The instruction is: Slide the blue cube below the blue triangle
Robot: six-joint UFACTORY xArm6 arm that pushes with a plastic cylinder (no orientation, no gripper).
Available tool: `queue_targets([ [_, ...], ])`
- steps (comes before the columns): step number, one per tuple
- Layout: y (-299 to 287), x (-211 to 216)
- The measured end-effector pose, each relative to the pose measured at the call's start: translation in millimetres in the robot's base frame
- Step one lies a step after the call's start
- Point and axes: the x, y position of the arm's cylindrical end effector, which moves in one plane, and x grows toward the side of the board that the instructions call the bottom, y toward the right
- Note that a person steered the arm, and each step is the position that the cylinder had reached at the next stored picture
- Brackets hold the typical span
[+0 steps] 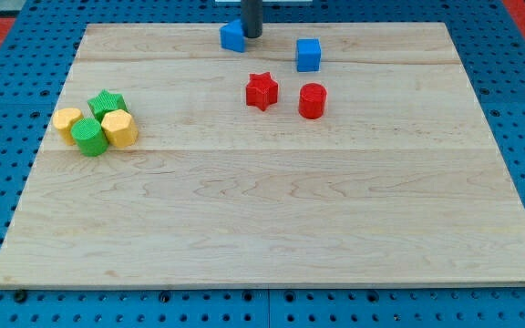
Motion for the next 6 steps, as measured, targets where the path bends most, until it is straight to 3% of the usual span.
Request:
queue_targets([
  [1,34,0],
  [2,149,-18],
  [3,185,40],
  [6,87,55],
])
